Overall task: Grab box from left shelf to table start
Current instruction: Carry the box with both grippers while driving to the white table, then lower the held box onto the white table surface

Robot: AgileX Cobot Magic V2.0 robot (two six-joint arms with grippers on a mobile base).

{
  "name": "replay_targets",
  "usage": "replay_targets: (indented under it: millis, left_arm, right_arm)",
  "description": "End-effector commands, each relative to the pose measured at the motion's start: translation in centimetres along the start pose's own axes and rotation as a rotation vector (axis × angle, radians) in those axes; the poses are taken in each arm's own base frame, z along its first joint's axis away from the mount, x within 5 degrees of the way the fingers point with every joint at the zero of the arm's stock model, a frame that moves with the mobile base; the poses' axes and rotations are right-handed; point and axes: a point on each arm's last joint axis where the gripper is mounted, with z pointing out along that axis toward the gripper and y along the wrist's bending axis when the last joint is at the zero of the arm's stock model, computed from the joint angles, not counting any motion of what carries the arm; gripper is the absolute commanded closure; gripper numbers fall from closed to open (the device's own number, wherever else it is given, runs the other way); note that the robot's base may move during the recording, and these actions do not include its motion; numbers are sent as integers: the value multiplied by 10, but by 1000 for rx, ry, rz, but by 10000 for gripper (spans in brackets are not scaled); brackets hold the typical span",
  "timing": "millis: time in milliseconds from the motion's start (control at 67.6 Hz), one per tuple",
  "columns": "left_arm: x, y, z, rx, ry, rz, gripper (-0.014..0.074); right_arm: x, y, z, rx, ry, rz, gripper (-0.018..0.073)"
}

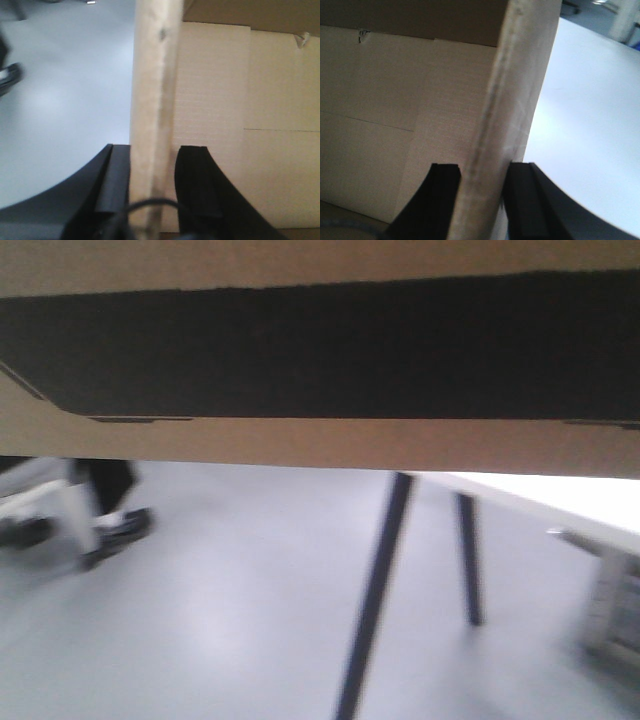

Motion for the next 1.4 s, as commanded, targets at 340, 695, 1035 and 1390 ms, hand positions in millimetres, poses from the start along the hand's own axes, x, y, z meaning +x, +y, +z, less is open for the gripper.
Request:
replay_targets:
  millis: [340, 695, 1035, 1390]
  left_arm:
    - [-33, -28, -24, 358, -312, 41, 689]
    - [-33, -28, -24, 358, -312, 41, 689]
    - [-33, -28, -24, 358, -312, 41, 689]
    - [-33, -28, -24, 358, -312, 41, 689]
  right_arm:
    - [-24, 3, 4, -52, -180, 22, 503]
    - [-24, 3, 4, -52, -180, 22, 503]
    - [-24, 3, 4, -52, -180, 22, 503]
    - [-24, 3, 4, -52, -180, 22, 503]
